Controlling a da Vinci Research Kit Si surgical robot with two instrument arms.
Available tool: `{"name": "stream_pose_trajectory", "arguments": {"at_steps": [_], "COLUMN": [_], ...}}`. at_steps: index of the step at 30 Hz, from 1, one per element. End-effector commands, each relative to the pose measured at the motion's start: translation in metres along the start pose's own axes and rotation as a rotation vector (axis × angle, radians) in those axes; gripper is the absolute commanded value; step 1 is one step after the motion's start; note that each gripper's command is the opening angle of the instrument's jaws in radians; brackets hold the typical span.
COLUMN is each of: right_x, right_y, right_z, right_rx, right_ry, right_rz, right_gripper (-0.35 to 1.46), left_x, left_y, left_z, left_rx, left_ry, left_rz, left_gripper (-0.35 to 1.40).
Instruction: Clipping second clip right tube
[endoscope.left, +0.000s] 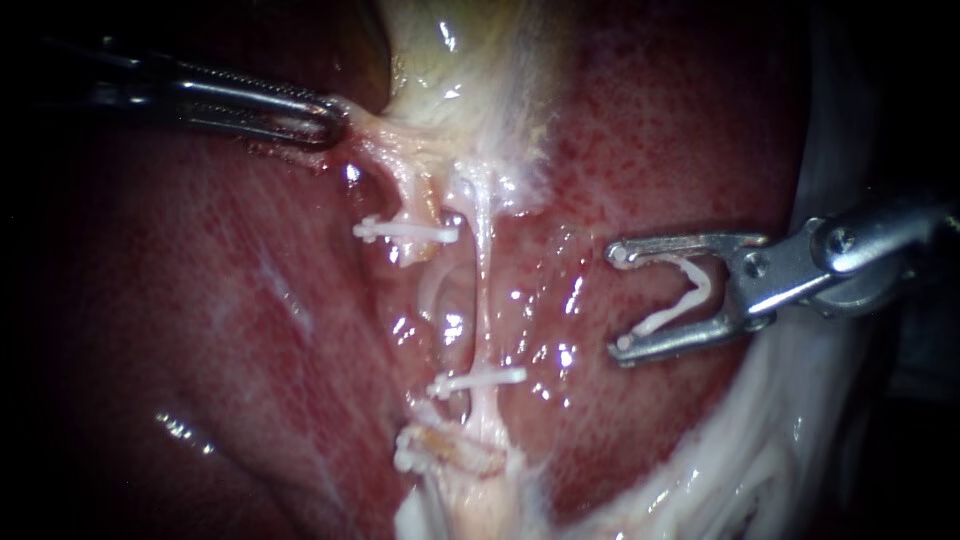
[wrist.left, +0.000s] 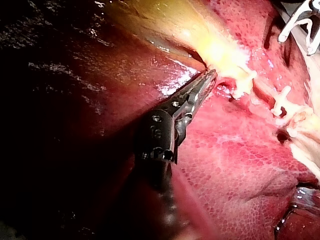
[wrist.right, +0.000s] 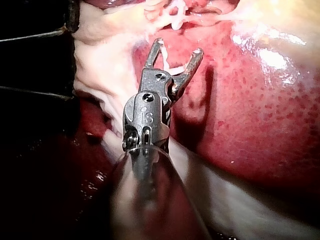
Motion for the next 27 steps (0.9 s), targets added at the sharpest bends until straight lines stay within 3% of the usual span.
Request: {"name": "stream_pose_trajectory", "arguments": {"at_steps": [1, 5, 9, 11, 13, 20, 27], "right_x": [0.0, 0.0001, 0.0003, 0.0005, 0.0009, 0.0026, 0.003], "right_y": [0.0, 0.0, 0.0, 0.0, 0.0001, 0.0001, 0.0005], "right_z": [0.0, 0.0001, 0.0004, 0.0007, 0.0011, 0.0045, 0.0089], "right_rx": [0.0, 0.0, 0.004, 0.02, 0.03, 0.077, 0.126], "right_ry": [0.0, 0.0, 0.002, 0.006, 0.009, 0.029, 0.037], "right_rz": [0.0, 0.0, 0.001, 0.001, 0.007, 0.194, 0.314], "right_gripper": [0.5, 0.5, 0.5, 0.5, 0.5, 0.5, 0.5], "left_x": [0.0003, 0.002, 0.0041, 0.0045, 0.0046, 0.0043, 0.0044], "left_y": [0.0001, 0.0006, 0.0012, 0.0015, 0.0017, 0.002, 0.0021], "left_z": [-0.0006, -0.0033, -0.0069, -0.0077, -0.0079, -0.0074, -0.0073], "left_rx": [-0.003, -0.003, 0.016, 0.02, 0.024, 0.033, 0.031], "left_ry": [-0.001, 0.001, 0.039, 0.046, 0.046, 0.048, 0.048], "left_rz": [-0.002, -0.011, -0.011, -0.01, -0.006, -0.005, -0.006], "left_gripper": [-0.35, -0.35, -0.35, -0.35, -0.35, -0.35, -0.35]}}
